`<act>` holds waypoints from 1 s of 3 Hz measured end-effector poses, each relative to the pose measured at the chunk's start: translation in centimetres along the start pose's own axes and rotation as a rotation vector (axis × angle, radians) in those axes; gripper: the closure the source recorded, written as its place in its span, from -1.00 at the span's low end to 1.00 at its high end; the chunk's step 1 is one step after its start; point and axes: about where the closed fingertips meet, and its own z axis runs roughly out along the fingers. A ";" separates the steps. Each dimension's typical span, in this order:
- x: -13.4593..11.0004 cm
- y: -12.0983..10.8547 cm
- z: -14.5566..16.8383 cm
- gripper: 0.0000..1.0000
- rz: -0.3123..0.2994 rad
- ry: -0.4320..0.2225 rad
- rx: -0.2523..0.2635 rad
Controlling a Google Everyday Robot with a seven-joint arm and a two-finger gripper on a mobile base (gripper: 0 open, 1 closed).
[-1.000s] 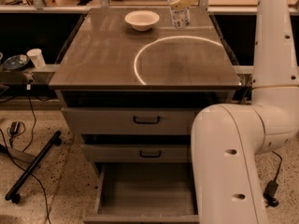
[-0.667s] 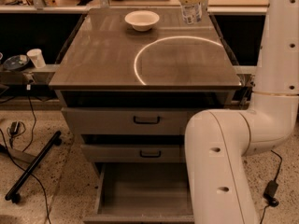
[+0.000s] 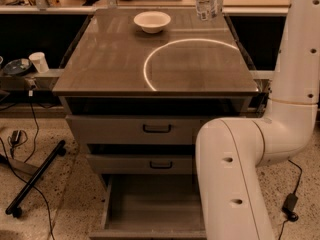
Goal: Place blue plastic bottle into bottom drawer
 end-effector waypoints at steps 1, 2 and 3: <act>0.1 0.6 0.4 1.00 -0.066 0.093 -0.046; 0.3 1.1 0.6 1.00 -0.171 0.229 -0.107; 0.4 1.2 0.7 1.00 -0.193 0.257 -0.119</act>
Offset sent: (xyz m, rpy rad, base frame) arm -0.0047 -0.0037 -0.0034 -0.5243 0.0455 -0.0958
